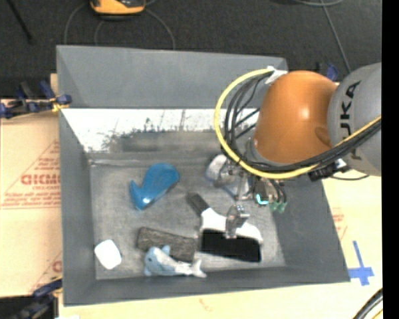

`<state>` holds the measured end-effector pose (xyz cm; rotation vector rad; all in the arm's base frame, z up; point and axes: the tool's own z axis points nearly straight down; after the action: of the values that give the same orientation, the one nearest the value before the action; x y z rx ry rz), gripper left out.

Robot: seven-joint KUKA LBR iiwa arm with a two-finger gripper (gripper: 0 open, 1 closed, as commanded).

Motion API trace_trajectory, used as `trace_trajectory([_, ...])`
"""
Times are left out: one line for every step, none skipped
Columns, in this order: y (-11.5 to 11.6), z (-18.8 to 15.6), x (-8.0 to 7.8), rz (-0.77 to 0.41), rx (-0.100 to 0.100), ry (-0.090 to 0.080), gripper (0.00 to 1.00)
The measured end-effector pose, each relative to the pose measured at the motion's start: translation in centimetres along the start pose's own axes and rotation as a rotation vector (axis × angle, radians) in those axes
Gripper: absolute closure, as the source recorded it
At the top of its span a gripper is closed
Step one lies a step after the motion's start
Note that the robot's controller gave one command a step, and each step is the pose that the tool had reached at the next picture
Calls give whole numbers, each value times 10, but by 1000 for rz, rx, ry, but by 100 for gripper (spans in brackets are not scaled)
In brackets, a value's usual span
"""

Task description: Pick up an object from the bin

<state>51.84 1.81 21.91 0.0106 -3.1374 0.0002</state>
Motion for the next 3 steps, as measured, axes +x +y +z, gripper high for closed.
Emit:
trace_trajectory([0, -4, -1, 1, 0, -7, 0])
trace_trajectory([-36, 31, -3, -81, 0, -11, 0])
trace_trajectory([-56, 54, 13, -9, 0, -6, 0])
